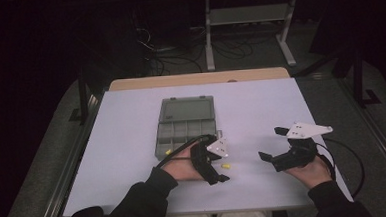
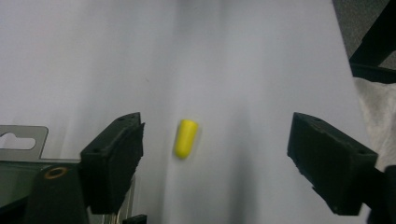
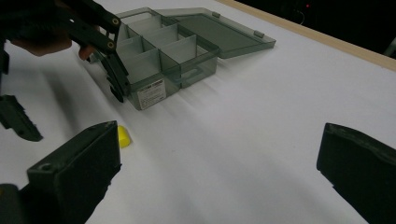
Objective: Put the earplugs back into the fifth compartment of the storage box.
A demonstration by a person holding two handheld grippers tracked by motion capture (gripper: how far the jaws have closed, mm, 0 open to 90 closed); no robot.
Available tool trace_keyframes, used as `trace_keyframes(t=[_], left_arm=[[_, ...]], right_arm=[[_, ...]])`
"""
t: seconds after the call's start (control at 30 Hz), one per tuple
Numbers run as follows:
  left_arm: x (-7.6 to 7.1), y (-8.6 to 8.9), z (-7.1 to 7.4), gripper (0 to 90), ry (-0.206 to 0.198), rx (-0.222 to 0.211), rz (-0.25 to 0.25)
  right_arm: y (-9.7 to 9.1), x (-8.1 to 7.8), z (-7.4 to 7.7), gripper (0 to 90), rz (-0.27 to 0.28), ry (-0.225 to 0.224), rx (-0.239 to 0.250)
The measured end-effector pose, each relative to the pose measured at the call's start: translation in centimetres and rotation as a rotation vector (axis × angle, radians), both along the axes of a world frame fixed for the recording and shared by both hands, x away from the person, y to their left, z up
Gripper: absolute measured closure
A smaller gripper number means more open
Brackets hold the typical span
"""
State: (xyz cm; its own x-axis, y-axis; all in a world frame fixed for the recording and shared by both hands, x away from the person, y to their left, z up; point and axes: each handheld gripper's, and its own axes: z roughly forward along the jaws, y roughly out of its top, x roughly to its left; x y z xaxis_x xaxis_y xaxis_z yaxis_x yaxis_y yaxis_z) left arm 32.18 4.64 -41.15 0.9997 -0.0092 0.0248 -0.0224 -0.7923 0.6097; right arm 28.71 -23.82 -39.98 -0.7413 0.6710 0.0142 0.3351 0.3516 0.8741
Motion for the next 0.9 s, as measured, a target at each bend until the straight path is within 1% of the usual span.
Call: trace_keyframes(t=[0.07,0.13,0.27,0.33,0.4,0.5,0.7,0.83,0.9], left_arm=[[0.2,-0.1,-0.2,22.7,0.0,-0.001,-0.002],[0.4,-0.2,-0.5,26.5,0.011,0.002,0.0],[0.5,-0.5,-0.7,34.3,0.0,0.015,-0.007],[0.5,-0.8,-0.9,38.2,-0.002,0.013,-0.011],[0.6,-1.0,-1.0,41.5,-0.007,0.025,-0.015],[0.8,-1.3,-1.2,45.3,-0.008,0.035,-0.011],[1.0,-1.5,-1.6,55.9,-0.013,0.051,0.001],[1.2,-1.5,-1.7,63.9,-0.004,0.06,0.006],[1.2,-1.5,-1.8,67.8,-0.015,0.075,0.013]], right_arm=[[0.0,0.0,0.0,0.0,0.0,-0.001,0.002],[0.0,0.0,0.0,0.0,0.0,0.0,0.003],[0.0,0.0,0.0,0.0,0.001,-0.001,0.004],[0.0,0.0,0.0,0.0,0.001,-0.001,0.004],[0.0,0.0,0.0,0.0,0.002,-0.001,0.004],[0.0,0.0,0.0,0.0,0.002,-0.001,0.005],[0.0,0.0,0.1,0.0,0.001,-0.001,0.007],[0.0,0.0,0.1,0.0,0.002,-0.003,0.008],[-0.1,0.0,0.1,0.0,0.002,-0.003,0.01]])
